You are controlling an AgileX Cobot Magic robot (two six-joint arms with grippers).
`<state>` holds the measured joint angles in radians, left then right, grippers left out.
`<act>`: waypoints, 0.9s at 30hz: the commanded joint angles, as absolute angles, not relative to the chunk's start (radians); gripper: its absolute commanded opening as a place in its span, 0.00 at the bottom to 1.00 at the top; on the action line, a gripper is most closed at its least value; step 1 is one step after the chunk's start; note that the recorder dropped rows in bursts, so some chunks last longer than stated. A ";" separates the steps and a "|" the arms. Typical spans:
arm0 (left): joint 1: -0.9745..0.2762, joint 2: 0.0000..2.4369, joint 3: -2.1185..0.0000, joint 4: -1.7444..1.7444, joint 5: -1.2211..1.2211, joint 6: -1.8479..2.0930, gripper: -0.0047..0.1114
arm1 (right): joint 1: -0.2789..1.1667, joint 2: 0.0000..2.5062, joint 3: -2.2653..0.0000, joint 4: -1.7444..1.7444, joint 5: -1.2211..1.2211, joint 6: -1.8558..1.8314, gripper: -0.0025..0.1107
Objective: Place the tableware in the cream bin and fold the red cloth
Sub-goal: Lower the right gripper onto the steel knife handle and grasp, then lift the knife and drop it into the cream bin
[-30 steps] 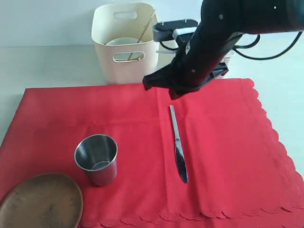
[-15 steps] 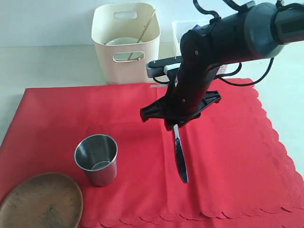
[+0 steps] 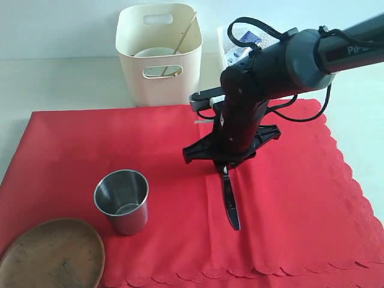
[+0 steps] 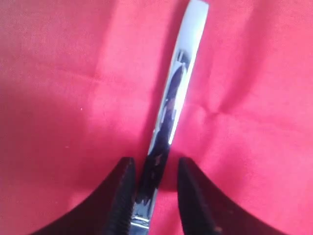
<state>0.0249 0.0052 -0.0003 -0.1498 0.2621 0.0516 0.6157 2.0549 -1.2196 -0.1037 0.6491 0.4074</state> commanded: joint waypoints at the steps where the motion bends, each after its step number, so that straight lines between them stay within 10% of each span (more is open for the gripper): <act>1: 0.020 0.000 0.000 -0.143 0.255 0.052 0.06 | 0.617 2.074 -1.218 -0.115 0.633 0.410 0.23; 6: 0.020 0.000 0.000 -0.143 0.255 0.052 0.06 | 0.617 2.074 -1.218 -0.113 0.637 0.412 0.02; 27: 0.020 0.000 0.000 -0.143 0.255 0.052 0.06 | 0.617 1.852 -1.218 -0.112 0.482 0.412 0.02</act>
<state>0.0249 0.0052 -0.0003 -0.1498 0.2621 0.0516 0.6157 1.8653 -1.2181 -0.1037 0.5321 0.4114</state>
